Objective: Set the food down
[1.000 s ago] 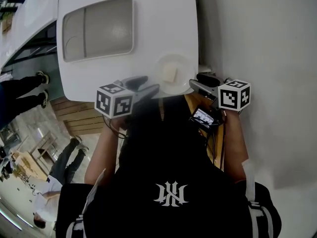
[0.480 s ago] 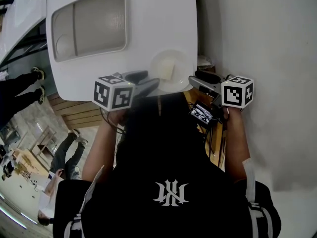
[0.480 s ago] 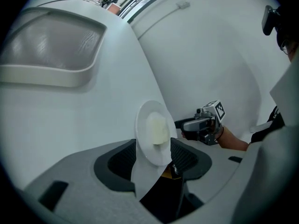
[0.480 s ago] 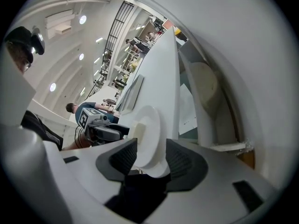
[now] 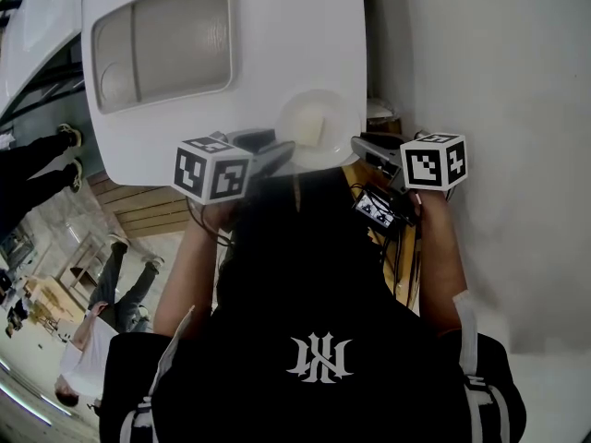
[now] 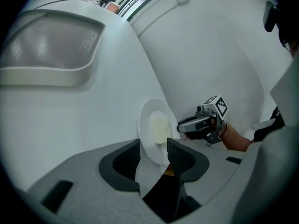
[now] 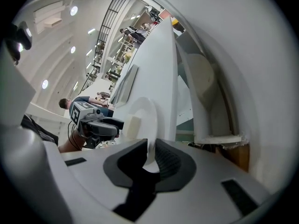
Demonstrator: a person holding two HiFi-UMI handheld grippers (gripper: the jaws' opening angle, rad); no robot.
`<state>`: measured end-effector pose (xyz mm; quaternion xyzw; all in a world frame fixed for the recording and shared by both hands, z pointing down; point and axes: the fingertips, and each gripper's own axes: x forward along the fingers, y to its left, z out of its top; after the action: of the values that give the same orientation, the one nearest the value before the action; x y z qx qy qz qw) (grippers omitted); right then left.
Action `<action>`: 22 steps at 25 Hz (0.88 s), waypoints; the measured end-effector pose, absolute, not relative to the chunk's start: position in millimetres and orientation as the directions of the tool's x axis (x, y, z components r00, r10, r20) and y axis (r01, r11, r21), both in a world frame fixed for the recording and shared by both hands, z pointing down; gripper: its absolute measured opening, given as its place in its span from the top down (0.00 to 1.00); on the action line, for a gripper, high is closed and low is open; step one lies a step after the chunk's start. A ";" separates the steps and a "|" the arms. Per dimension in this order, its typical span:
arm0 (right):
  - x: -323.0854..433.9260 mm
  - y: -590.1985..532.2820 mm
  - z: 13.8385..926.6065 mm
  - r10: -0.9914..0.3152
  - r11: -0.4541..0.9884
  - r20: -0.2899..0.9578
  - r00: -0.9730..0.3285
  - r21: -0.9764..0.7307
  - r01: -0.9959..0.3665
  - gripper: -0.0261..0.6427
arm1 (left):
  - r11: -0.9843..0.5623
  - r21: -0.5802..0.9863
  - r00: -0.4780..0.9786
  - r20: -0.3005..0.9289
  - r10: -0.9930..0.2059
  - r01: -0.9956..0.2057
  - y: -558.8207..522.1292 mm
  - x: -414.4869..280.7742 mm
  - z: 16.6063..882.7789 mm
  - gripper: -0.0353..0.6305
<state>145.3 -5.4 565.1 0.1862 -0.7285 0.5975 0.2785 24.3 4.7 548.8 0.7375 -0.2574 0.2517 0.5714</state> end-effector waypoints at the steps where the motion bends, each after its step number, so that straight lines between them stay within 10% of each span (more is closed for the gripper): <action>1: 146.1 -3.5 566.1 0.063 0.214 0.631 -0.773 -0.765 -0.608 0.90 | -0.215 0.708 0.735 0.672 -0.089 -0.673 7.4 22.9 550.0 0.70; 7: 145.6 -7.0 562.2 0.070 0.178 0.620 -0.781 -0.779 -0.602 0.91 | -0.194 0.691 0.713 0.697 -0.075 -0.696 8.3 14.2 553.1 0.87; 22: 135.1 -19.9 522.6 0.016 0.117 0.512 -0.859 -0.854 -0.507 0.93 | -0.163 0.704 0.722 0.684 -0.105 -0.691 7.0 3.1 522.1 0.90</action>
<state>135.1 -19.9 522.6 0.1707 -0.7192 0.6420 0.2035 3.1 7.0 522.1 0.7203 -0.2764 0.2505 0.5849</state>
